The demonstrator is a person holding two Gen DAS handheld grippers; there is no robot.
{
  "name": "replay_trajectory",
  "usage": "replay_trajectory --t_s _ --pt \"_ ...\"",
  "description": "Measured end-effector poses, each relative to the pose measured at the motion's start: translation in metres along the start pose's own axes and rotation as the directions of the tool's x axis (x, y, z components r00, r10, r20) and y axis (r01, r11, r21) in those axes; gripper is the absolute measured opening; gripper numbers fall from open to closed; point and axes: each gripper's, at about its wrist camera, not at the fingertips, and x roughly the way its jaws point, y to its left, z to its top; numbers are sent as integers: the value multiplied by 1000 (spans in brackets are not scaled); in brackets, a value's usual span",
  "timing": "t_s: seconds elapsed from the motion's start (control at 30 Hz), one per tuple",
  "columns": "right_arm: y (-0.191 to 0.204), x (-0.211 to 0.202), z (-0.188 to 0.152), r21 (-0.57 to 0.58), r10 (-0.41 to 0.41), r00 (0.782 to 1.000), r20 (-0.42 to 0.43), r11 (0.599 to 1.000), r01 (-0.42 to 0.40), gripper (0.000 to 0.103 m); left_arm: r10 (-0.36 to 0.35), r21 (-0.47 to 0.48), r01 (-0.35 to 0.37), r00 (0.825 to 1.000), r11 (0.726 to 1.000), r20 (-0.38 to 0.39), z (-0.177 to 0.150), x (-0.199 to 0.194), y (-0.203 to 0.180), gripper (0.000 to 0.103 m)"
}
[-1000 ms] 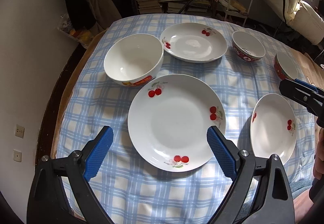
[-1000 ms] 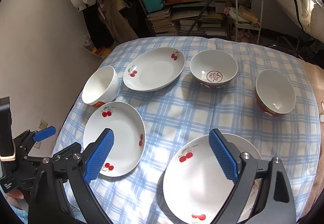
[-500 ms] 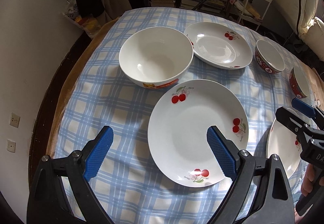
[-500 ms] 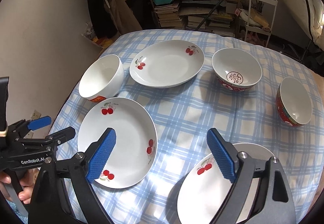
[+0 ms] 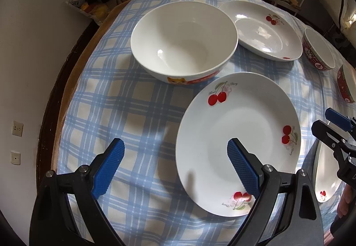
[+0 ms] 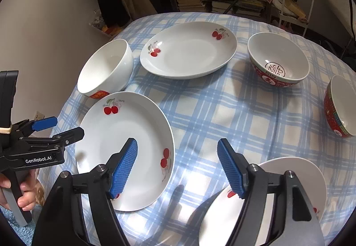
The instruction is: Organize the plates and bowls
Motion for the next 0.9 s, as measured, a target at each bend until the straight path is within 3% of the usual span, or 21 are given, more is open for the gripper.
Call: replay_trajectory --t_s 0.2,0.27,0.53,0.63,0.77,0.9 --pt "5 15 -3 -26 28 999 -44 999 -29 69 -7 -4 7 998 1000 -55 -2 17 3 92" --pt "6 21 -4 -32 28 998 -65 999 -30 62 -20 -7 20 997 1000 -68 -3 22 3 92" --pt "1 40 -7 -13 39 993 -114 999 -41 59 -21 7 22 995 1000 -94 -3 32 1 86" --pt "1 45 -6 -8 47 990 -130 999 -49 49 -40 1 41 994 999 -105 -3 35 1 76" --pt "3 51 -7 -7 51 987 -154 999 -53 32 -63 1 63 990 998 -126 -3 41 0 52" --pt "2 52 -7 -1 53 985 -161 999 -54 22 -88 -10 87 990 996 -112 -3 40 -2 41"
